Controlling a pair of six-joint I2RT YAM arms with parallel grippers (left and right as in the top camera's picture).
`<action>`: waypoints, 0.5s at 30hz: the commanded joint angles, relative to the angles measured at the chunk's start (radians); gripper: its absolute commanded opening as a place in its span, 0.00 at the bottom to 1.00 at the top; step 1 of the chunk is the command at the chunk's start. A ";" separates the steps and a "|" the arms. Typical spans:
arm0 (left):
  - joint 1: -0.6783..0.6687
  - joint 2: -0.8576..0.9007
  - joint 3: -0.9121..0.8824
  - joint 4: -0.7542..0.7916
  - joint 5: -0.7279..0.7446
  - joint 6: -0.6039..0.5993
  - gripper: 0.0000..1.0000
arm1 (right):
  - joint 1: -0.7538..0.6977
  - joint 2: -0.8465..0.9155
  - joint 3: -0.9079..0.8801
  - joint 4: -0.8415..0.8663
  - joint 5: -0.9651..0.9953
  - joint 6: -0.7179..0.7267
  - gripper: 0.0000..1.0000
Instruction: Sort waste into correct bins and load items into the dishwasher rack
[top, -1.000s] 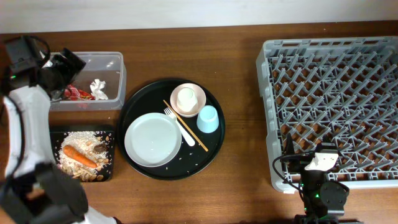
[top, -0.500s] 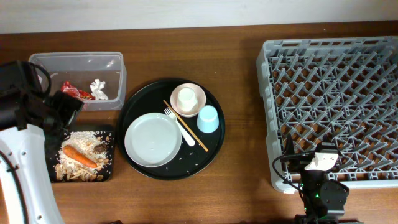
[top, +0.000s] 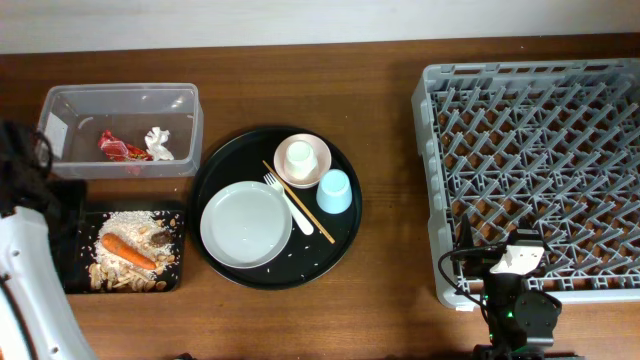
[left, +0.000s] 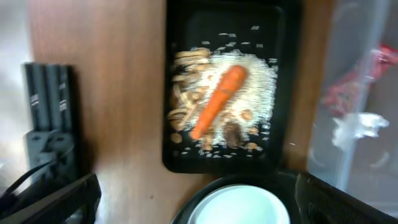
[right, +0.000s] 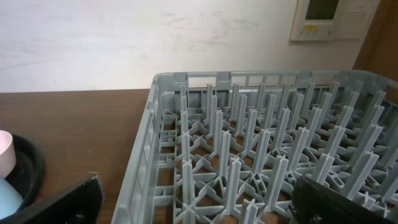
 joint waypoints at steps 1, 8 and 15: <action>0.014 -0.007 -0.006 -0.054 0.015 -0.043 0.99 | -0.006 -0.004 -0.008 -0.002 0.008 0.004 0.99; 0.014 -0.007 -0.006 -0.061 0.015 -0.043 0.99 | -0.005 -0.004 -0.008 0.034 -0.423 0.323 0.99; 0.014 -0.007 -0.006 -0.061 0.015 -0.043 0.99 | -0.005 -0.004 -0.008 0.135 -0.870 1.064 0.99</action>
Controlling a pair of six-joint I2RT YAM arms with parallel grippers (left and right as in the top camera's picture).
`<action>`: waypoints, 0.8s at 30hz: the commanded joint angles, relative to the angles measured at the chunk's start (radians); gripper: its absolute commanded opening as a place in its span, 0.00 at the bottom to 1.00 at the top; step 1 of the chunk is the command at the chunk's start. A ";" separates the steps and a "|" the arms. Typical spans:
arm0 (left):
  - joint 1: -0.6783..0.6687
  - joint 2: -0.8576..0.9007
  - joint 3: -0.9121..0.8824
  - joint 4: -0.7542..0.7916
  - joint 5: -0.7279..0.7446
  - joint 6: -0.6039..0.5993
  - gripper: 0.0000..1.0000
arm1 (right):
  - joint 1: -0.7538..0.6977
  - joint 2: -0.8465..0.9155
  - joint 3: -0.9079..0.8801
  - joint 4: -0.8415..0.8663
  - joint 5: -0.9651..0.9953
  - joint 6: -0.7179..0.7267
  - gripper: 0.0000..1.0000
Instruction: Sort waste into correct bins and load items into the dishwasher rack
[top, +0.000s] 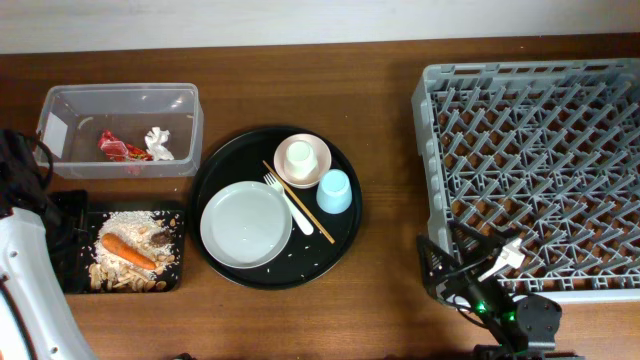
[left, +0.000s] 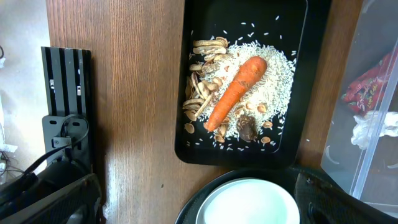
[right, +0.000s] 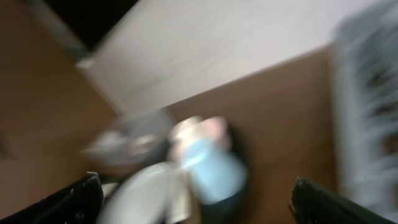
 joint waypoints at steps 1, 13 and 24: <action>0.004 -0.007 -0.005 -0.004 0.001 -0.019 0.99 | -0.006 -0.004 -0.007 0.152 -0.242 0.378 0.99; 0.004 -0.007 -0.005 -0.004 0.001 -0.019 0.99 | -0.006 0.115 0.323 0.050 -0.188 0.045 0.99; 0.004 -0.007 -0.005 -0.004 0.001 -0.019 0.99 | 0.086 0.768 1.069 -0.688 0.110 -0.451 0.99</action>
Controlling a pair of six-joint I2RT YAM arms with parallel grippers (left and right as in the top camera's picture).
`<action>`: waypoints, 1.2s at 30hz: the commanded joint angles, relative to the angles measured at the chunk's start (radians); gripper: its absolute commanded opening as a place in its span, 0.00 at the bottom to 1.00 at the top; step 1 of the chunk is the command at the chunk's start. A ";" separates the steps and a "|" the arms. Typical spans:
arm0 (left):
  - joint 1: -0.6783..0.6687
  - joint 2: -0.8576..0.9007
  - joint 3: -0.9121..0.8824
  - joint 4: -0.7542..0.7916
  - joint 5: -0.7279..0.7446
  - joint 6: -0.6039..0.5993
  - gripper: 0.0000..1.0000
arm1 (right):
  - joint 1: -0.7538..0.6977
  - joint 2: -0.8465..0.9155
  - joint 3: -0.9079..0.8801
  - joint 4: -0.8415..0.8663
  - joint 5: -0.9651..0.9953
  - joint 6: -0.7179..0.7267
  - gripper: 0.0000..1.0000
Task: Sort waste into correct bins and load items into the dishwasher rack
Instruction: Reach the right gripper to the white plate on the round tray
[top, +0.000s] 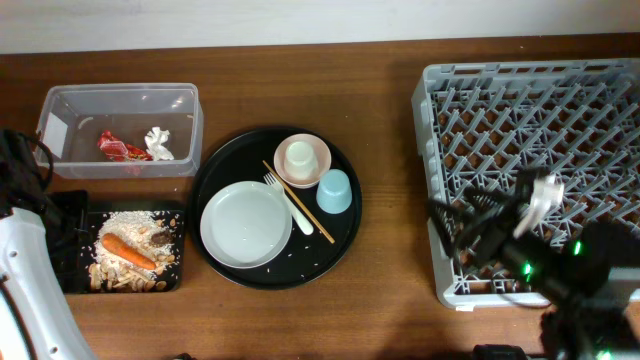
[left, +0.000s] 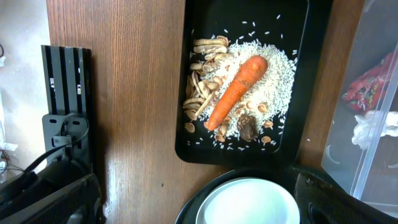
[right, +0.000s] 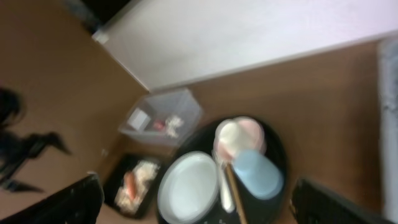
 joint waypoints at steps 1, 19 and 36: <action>0.004 -0.007 -0.003 -0.002 -0.003 -0.017 0.99 | 0.114 0.170 0.230 -0.139 0.198 -0.145 0.99; 0.004 -0.007 -0.003 -0.002 -0.003 -0.016 0.99 | 0.961 1.016 0.471 -0.196 0.693 0.190 0.98; 0.004 -0.007 -0.003 -0.002 -0.003 -0.017 0.99 | 0.961 1.229 0.470 -0.053 0.414 0.302 0.99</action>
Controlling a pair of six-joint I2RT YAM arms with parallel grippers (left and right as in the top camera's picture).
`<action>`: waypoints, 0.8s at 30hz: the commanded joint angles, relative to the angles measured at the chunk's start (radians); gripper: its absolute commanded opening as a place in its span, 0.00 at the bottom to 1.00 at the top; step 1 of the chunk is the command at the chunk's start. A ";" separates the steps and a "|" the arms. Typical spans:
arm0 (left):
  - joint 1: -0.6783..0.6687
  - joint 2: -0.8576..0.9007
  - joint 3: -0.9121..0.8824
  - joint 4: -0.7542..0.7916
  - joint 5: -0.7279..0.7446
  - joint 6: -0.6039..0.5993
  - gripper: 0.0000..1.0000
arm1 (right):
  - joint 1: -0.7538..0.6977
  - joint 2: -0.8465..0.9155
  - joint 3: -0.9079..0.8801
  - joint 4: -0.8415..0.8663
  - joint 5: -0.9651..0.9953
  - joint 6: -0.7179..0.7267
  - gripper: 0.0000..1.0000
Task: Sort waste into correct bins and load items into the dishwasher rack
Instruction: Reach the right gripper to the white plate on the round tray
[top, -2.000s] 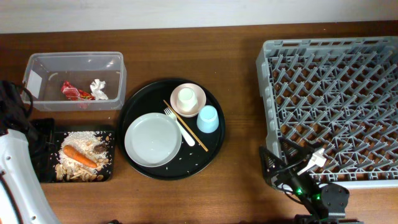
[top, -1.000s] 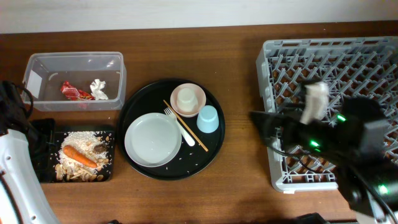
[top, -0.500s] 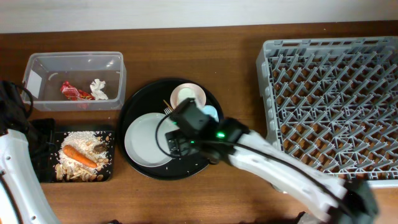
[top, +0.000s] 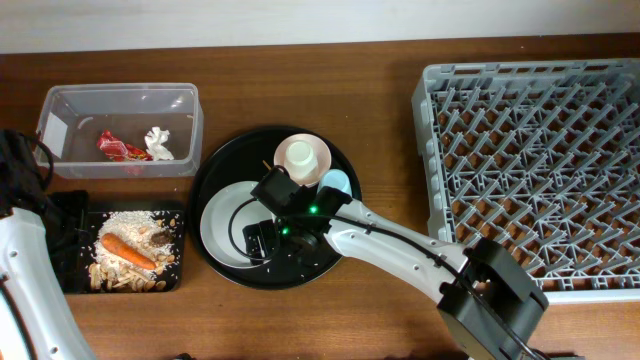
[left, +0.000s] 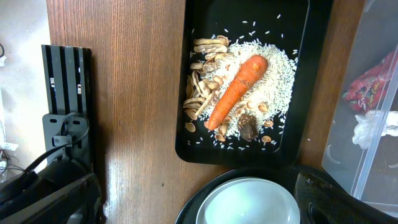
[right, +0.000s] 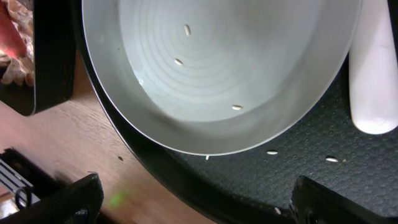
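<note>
A white plate (top: 222, 212) with a few rice grains lies on the round black tray (top: 345, 235), beside a pink bowl (top: 302, 155), a blue cup (top: 338, 182) and a white utensil handle (right: 373, 81). My right gripper (top: 263, 240) hangs open low over the plate's (right: 217, 68) front edge, nothing between its fingers (right: 68, 199). The left gripper (left: 199, 208) is open at the table's left, looking down on the carrot (left: 236, 92) and rice. The grey dishwasher rack (top: 540, 170) holds nothing.
A clear bin (top: 120, 130) at the back left holds a red wrapper and crumpled paper. In front of it, a black rectangular tray (top: 70, 250) carries the carrot, rice and scraps. A thin chopstick lies on the round tray under the right arm.
My right arm was raised over the rack's front left corner; now it stretches across to the round tray, its open gripper low over the plate. The left arm has not moved.
My right gripper was parked in front of the rack, facing it, while the left wrist view was blurred over the food tray. Then the right wrist faced left and the left arm was still. The right arm stood by the rack's corner, and is now over the plate.
</note>
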 joint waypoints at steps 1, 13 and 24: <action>0.004 -0.007 -0.003 -0.001 -0.003 -0.016 0.99 | 0.007 0.008 0.014 0.002 -0.002 0.074 0.99; 0.004 -0.007 -0.003 -0.001 -0.003 -0.016 0.99 | 0.007 0.091 0.014 -0.019 0.150 0.361 0.77; 0.004 -0.007 -0.003 -0.001 -0.003 -0.016 0.99 | 0.007 0.170 0.014 0.017 0.150 0.382 0.70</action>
